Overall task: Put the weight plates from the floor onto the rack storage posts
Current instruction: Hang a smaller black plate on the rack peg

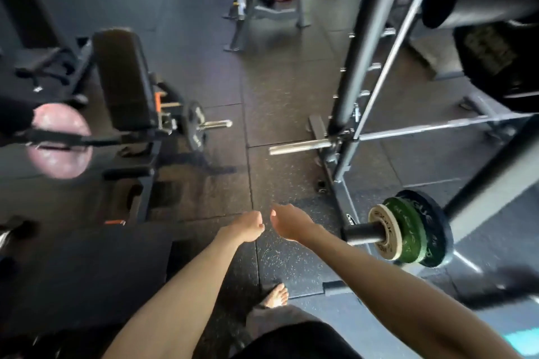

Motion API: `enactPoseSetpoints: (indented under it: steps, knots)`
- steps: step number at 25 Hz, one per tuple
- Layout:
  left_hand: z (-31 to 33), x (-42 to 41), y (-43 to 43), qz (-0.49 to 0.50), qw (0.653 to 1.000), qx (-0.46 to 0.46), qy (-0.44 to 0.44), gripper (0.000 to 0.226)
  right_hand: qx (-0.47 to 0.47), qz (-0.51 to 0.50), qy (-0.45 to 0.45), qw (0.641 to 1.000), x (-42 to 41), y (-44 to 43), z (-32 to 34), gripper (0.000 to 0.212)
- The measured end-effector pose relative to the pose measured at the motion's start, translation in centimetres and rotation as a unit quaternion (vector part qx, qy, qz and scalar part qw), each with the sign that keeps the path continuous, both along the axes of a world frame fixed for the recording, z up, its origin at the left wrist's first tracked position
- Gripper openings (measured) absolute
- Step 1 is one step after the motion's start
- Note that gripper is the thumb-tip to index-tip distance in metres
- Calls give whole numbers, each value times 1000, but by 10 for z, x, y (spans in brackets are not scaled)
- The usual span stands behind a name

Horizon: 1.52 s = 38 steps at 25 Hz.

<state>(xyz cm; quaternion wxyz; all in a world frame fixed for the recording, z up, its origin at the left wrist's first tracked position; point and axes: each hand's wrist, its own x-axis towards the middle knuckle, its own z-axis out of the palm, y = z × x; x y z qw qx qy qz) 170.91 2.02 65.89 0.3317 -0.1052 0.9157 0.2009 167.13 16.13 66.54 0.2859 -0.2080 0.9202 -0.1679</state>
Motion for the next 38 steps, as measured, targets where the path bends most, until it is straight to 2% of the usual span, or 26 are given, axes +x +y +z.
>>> enactPoseSetpoints:
  steps: [6,8,11,13,16,19,21,25,27,31,34,38]
  knots:
    - [3,-103,19,-162,987,-11,8,30,-19,-194,-2,981,-41,31,20,28]
    - [5,-123,43,-234,972,-8,-3,29,-23,-264,-10,964,-40,47,23,25]
    - [2,-144,94,-363,932,-7,0,30,-28,-378,2,925,-27,70,31,21]
    - [3,-151,129,-438,899,20,6,32,-37,-470,20,882,-16,86,34,23]
    - [2,-155,172,-506,858,84,-23,43,-63,-596,81,796,6,106,34,31]
    - [-2,-157,196,-509,848,134,-63,66,-43,-733,127,667,26,110,40,32]
    - [-2,-158,205,-523,838,138,-75,65,-12,-768,110,630,31,108,42,28]
    - [-3,-161,214,-541,826,137,-77,55,-34,-784,43,619,25,109,26,24]
    - [-6,-165,220,-522,836,140,-94,52,-62,-796,6,603,19,114,11,27]
    - [4,-172,245,-508,843,155,-83,56,-98,-815,-4,570,6,137,1,33]
    - [8,-178,268,-520,835,158,-88,54,-92,-813,-2,575,-1,160,5,37]
    - [7,-183,284,-509,843,150,-93,55,-73,-806,-15,587,-8,179,4,37]
